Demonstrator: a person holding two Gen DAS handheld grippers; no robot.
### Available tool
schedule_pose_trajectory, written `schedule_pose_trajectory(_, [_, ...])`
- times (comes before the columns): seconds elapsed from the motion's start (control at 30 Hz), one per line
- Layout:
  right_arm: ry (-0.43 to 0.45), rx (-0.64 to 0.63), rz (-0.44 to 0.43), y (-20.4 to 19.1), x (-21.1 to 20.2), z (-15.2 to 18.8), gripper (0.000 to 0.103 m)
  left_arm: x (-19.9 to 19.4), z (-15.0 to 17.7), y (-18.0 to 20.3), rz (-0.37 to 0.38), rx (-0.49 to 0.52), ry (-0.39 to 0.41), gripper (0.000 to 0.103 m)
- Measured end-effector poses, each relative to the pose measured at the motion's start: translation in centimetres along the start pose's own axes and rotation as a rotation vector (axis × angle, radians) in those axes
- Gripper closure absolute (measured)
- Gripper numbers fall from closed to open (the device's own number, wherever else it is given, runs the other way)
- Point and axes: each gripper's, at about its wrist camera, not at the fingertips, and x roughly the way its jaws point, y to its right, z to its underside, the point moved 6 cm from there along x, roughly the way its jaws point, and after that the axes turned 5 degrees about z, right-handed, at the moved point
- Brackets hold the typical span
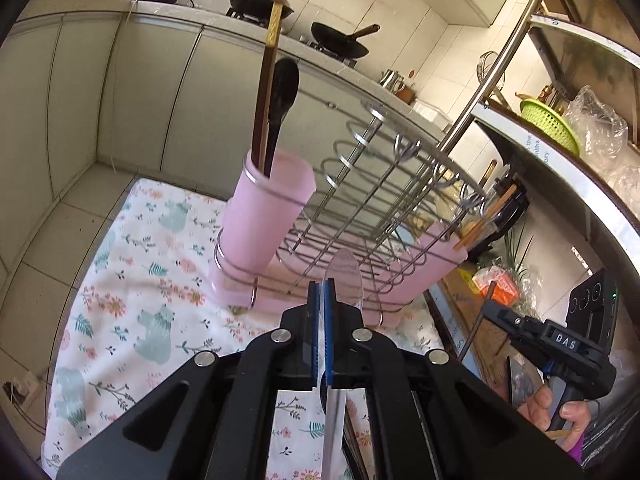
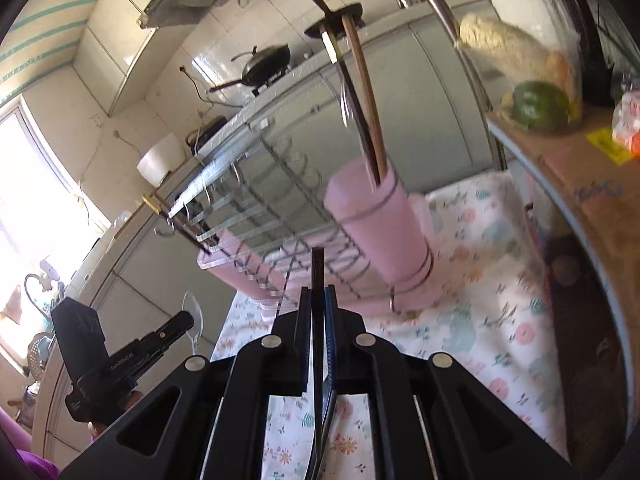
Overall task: Organize utensils
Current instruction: 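Lift both knives up over the pink cup with both tools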
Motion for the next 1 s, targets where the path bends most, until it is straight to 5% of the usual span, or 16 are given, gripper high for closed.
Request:
schedule_pose_trajectory(0.5, [0.43, -0.202, 0.113, -5.2, -6.6, -13.5, 0.097, -1.2, -2.5, -0.3, 0.008, -0.009, 0.079, 0.102])
schedule_pose_trajectory(0.77, [0.481, -0.293, 0.243, -4.8, -3.8, -14.2, 0.097, -1.4, -4.7, -0.2, 0.016, 0.002, 0.127, 0.102])
schedule_pose_trajectory(1.0, [0.432, -0.283, 0.269, -2.6, -0.9, -12.0, 0.097, -2.2, -7.2, 0.6, 0.012, 0.036, 0.191, 0.102])
